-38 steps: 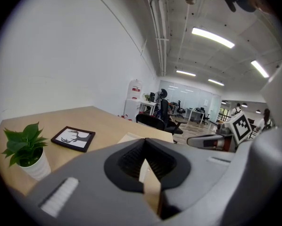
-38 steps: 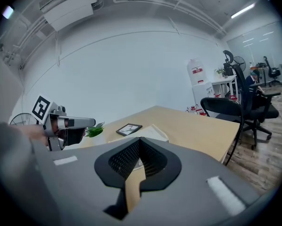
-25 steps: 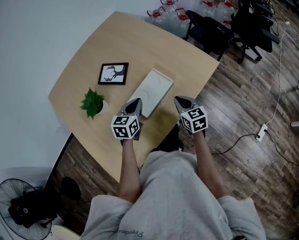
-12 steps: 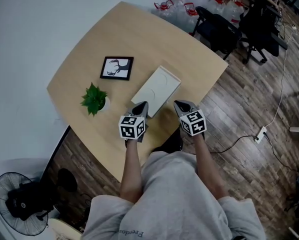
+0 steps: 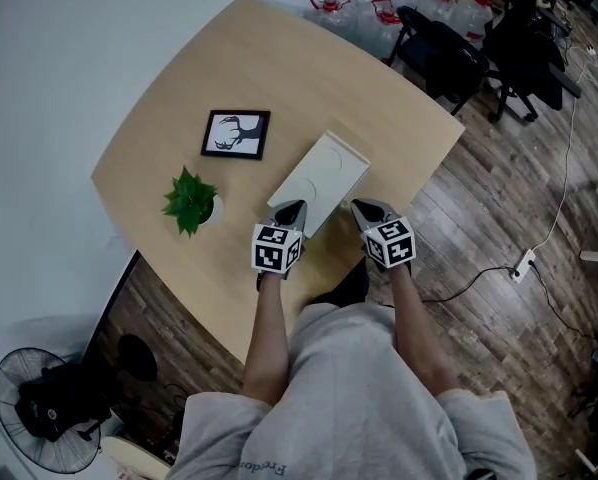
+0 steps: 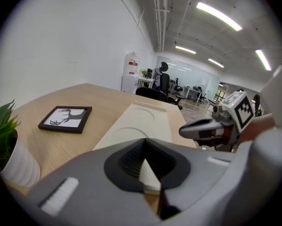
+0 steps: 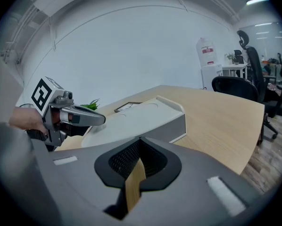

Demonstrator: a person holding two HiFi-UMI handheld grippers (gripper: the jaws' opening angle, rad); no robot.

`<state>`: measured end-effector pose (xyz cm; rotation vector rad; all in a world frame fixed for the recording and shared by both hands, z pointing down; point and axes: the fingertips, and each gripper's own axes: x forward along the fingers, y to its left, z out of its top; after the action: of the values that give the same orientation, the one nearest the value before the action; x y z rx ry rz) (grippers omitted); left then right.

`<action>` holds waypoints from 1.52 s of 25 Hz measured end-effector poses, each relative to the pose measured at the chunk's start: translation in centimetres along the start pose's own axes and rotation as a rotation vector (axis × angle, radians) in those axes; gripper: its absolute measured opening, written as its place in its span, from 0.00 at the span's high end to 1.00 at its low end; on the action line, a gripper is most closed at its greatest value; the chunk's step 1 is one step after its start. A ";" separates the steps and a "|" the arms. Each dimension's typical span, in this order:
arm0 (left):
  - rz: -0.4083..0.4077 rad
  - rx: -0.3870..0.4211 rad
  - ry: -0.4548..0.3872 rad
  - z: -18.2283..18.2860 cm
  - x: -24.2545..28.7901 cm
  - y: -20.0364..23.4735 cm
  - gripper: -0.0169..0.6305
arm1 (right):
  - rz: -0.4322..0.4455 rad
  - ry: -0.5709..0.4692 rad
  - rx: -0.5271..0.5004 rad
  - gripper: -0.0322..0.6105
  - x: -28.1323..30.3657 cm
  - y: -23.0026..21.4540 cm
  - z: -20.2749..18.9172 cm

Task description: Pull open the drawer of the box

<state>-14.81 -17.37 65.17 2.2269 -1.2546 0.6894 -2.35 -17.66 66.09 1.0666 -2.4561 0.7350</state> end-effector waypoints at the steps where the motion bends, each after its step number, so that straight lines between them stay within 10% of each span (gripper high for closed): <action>1: 0.000 0.016 0.009 -0.1 0.3 0.1 0.89 | -0.002 -0.001 0.002 0.95 0.2 -0.1 0.0; 21: -0.017 0.155 0.213 -1.0 1.6 -0.7 0.89 | 0.034 0.053 -0.030 0.95 1.4 -0.6 -2.3; 38: -0.031 0.139 0.194 -0.9 1.4 -0.9 0.89 | 0.100 0.056 -0.069 0.94 1.9 0.8 -2.7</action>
<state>-13.53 -17.30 66.57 2.2210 -1.1045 0.9822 -3.86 -16.70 69.02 0.8912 -2.4828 0.6950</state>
